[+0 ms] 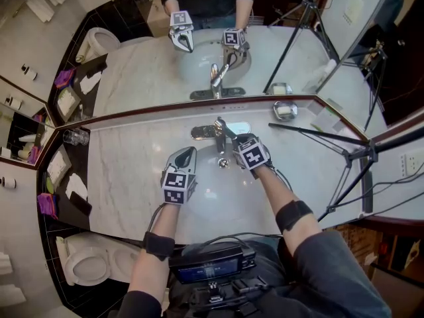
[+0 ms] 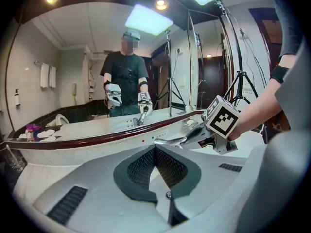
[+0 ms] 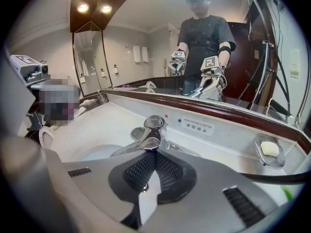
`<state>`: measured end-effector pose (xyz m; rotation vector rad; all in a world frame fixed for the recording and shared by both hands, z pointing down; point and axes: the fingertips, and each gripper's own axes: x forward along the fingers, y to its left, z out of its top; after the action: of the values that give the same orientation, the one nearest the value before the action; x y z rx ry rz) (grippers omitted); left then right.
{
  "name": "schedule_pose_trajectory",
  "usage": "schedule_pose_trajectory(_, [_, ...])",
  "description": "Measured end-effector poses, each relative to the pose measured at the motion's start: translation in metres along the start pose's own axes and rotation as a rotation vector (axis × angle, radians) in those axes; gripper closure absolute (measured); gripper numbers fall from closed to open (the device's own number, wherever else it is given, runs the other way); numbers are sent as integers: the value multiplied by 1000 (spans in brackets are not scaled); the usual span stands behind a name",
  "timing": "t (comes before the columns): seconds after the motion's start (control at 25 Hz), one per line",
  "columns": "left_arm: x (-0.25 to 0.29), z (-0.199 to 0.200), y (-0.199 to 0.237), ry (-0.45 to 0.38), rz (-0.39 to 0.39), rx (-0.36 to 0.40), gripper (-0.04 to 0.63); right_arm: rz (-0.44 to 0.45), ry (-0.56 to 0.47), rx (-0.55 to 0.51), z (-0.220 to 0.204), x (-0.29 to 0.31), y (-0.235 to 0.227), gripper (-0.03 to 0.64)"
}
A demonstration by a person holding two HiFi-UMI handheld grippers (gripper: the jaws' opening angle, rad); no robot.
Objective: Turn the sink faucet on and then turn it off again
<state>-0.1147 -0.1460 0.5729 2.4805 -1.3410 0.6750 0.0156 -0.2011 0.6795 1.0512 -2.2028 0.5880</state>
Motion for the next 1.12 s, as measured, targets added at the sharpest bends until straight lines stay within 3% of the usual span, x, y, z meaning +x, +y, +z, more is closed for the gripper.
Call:
schedule_pose_trajectory(0.68, [7,-3,-1,7,-9,-4,595,-29,9,23,8,3,-3,607])
schedule_pose_trajectory(1.12, [11,-1,-2,2,-12,-6,595,-13,-31,0,49,6,-1,607])
